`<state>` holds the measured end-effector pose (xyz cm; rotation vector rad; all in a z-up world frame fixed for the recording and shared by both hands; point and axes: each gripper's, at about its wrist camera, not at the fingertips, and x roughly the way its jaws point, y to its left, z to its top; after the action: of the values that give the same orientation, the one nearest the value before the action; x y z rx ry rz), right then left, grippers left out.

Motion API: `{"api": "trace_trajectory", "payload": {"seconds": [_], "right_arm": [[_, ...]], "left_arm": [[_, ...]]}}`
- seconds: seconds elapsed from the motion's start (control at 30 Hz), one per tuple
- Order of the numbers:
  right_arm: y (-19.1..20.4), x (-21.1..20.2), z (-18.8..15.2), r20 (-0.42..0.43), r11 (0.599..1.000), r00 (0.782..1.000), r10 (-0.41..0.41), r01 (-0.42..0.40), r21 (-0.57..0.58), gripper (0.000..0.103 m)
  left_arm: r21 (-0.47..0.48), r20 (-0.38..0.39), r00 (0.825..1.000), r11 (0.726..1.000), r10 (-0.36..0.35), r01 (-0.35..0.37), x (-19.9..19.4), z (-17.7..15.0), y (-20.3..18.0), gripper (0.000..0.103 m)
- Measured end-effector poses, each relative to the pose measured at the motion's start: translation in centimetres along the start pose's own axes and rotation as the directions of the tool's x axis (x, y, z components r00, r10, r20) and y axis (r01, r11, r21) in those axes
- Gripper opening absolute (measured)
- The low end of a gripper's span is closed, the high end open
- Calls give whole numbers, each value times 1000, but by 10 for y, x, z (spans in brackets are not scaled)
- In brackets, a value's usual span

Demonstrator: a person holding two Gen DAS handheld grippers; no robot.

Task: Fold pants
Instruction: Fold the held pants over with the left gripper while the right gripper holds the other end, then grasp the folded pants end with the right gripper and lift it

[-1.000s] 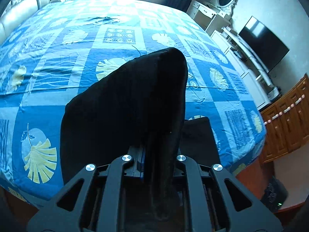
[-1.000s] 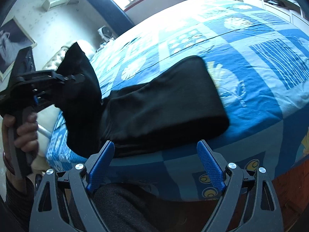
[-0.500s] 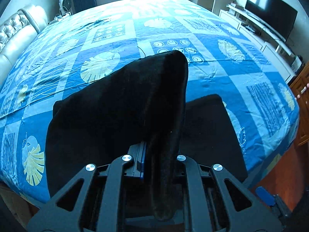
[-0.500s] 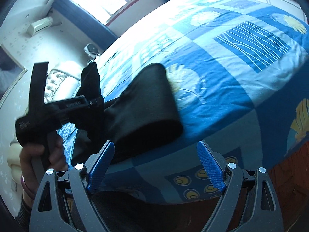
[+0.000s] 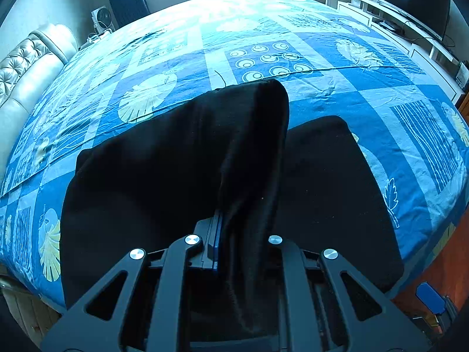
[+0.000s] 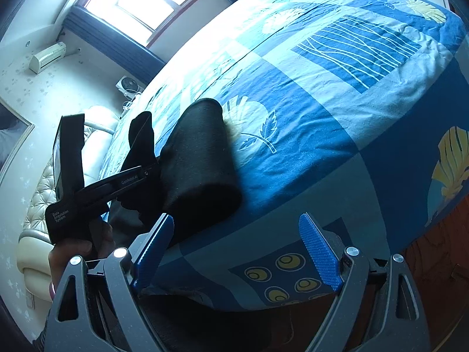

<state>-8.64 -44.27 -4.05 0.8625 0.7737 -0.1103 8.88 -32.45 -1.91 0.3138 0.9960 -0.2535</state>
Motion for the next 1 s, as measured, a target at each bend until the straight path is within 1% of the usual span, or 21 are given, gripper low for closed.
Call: {"api": "trace_trajectory", "payload": {"seconds": [0.1,0.13,0.2,0.23,0.27,0.3,0.33,0.37,0.4,0.43,0.47,0.53,0.57,0.6,0.63,0.7,0.77,0.8,0.83,0.9,1.0], "right_arm": [[-1,-1,1,2,1000,1000,-6,6,-2,86],[-1,-2,2,4,1000,1000,-9,9,-2,86],[-1,-6,3,11,1000,1000,-15,15,-7,86],[-1,-7,5,14,1000,1000,-17,17,-9,86],[-1,-9,6,19,1000,1000,-20,20,-11,86],[0,-11,7,27,1000,999,-21,21,-13,86],[1,-16,8,34,1000,999,-20,21,-15,86],[2,-20,9,42,1000,999,-16,17,-21,86],[4,-24,12,49,1000,999,-8,10,-29,86],[6,-27,14,55,999,998,-1,3,-38,86],[9,-30,17,63,999,998,8,-5,-48,86],[16,-36,23,74,997,996,42,-38,-60,86],[19,-37,26,75,996,995,62,-58,-64,86],[23,-38,30,74,995,994,80,-75,-69,86],[27,-39,34,71,993,992,101,-96,-74,86],[37,-36,41,56,984,985,166,-162,-67,86],[50,-24,52,29,973,974,226,-224,-62,86],[56,-17,57,12,970,972,237,-235,-65,86],[62,-8,61,-10,966,969,247,-247,-73,86],[76,15,68,-64,959,964,259,-264,-99,86],[89,51,74,-124,965,967,223,-237,-110,86]], "left_arm": [[13,2,1000,1000,12,-12,3,-1,-3,13],[20,4,1000,1000,11,-11,4,-1,-5,15],[36,11,1000,999,-5,5,3,0,-8,23],[41,21,1000,999,-10,9,0,-1,-9,28],[43,25,999,999,-24,23,-2,-1,-9,38],[43,26,999,998,-47,46,-4,-2,-9,43],[38,27,996,996,-85,84,-9,-3,-7,51],[27,31,991,991,-133,132,-15,-5,-4,57],[17,39,983,983,-181,180,-23,-7,-1,58],[12,52,974,975,-221,221,-31,-9,4,63],[2,76,964,967,-255,255,-42,-13,11,72],[-19,129,947,954,-295,300,-61,-18,28,84],[-33,161,937,947,-311,320,-72,-22,41,86],[-43,181,932,944,-314,327,-77,-24,52,87],[-54,200,931,945,-305,322,-83,-28,65,89],[-94,220,938,951,-269,295,-88,-34,96,89],[-150,211,946,949,-245,279,-85,-41,128,89],[-191,203,953,945,-226,265,-81,-46,149,89],[-216,199,958,944,-209,251,-79,-49,161,89],[-283,183,971,938,-151,199,-74,-60,191,89],[-352,156,980,920,-123,172,-65,-75,224,89]]}}
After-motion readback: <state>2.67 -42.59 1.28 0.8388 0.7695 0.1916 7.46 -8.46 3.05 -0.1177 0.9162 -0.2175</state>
